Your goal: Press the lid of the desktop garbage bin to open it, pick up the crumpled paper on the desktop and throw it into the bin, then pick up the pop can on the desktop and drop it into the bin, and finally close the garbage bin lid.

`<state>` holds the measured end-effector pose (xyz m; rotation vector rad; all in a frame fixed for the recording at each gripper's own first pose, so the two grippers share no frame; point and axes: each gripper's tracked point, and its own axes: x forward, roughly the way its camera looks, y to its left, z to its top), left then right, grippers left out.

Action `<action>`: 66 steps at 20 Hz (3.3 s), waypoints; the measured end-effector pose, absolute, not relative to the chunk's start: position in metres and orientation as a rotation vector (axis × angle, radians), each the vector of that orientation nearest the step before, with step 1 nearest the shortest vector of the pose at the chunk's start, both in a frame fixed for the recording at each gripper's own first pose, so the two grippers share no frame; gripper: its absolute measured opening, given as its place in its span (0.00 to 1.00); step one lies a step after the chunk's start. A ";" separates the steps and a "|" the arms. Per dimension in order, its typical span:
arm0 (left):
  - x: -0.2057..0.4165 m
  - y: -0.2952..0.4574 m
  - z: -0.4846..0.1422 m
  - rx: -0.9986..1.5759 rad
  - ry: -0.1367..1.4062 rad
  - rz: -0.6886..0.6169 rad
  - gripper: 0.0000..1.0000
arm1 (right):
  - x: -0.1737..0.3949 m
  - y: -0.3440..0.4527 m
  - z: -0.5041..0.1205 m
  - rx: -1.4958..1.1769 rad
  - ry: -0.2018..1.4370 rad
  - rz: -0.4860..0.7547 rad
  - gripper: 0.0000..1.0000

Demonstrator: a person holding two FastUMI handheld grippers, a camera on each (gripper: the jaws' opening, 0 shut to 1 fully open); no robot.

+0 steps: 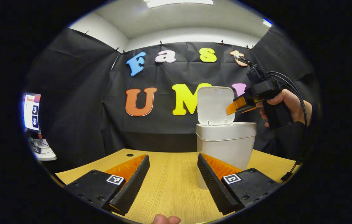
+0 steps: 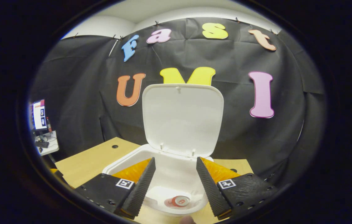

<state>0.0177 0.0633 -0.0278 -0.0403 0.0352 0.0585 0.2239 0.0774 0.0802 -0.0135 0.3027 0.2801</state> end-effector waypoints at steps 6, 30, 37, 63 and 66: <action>0.017 0.061 -0.032 -0.056 0.054 0.043 1.00 | 0.219 0.079 0.106 -0.017 0.261 0.275 0.83; 0.019 0.058 -0.041 -0.060 0.075 -0.006 1.00 | 0.345 0.080 0.229 -0.045 0.101 0.122 0.82; 0.019 0.064 -0.045 -0.065 0.086 0.006 1.00 | 0.354 0.086 0.222 0.019 0.136 0.122 0.82; 0.011 0.056 -0.026 -0.071 0.042 0.012 0.99 | 0.212 0.094 0.081 0.003 0.337 0.242 0.84; 0.010 0.058 -0.023 -0.070 0.034 0.018 1.00 | 0.206 0.095 0.054 0.038 0.390 0.253 0.84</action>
